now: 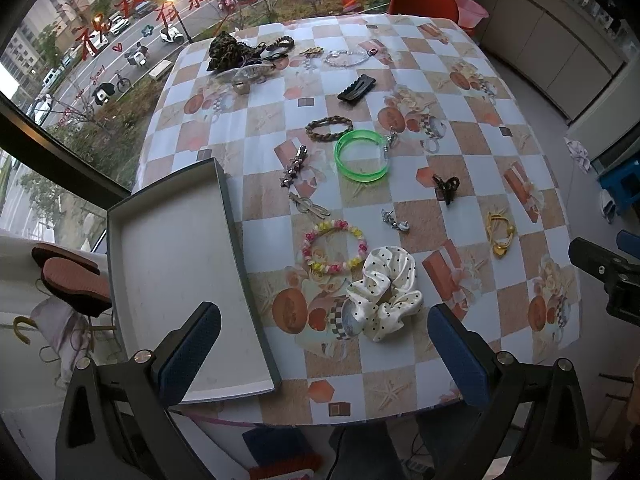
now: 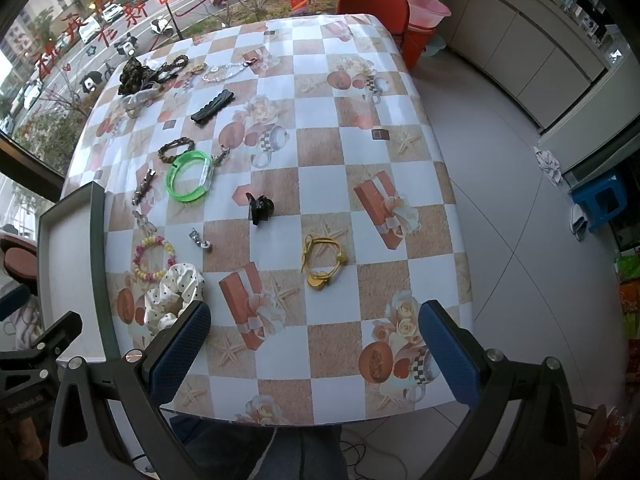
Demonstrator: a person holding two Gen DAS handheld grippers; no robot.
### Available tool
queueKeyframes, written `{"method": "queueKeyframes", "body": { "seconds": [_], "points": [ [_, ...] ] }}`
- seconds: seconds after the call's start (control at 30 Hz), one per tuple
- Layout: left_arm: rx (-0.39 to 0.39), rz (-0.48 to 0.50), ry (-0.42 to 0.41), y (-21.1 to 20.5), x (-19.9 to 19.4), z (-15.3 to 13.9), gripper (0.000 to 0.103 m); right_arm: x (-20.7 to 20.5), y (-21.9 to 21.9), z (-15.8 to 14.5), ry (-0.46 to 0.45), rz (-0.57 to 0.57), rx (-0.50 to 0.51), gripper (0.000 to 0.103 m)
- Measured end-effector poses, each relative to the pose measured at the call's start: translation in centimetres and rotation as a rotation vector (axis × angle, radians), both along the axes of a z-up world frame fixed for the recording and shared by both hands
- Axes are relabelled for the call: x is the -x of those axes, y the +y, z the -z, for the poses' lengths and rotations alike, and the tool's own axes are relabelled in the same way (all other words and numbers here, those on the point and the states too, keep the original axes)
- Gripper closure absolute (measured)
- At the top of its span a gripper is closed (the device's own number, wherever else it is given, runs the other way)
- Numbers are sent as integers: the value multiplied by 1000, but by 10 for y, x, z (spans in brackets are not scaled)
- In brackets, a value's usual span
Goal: Organize jewelry
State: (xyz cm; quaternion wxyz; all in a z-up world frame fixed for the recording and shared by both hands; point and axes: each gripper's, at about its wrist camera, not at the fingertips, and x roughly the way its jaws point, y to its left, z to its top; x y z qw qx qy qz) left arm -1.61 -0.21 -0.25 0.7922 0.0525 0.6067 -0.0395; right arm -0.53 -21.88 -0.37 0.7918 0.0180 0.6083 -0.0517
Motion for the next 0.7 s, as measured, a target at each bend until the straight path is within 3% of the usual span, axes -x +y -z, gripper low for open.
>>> {"method": "queueKeyframes", "body": {
  "seconds": [0.43,0.67,0.7],
  "points": [
    [-11,-3,15,7,-7,7,0,0,1,1,1,0,1,0],
    [-44,-10,132,6,-9,9,0,2,0,6,13,-2,-5,0],
    [-37,-11,110,6,-9,9,0,4,0,6,14,-1,-5,0]
  ]
}}
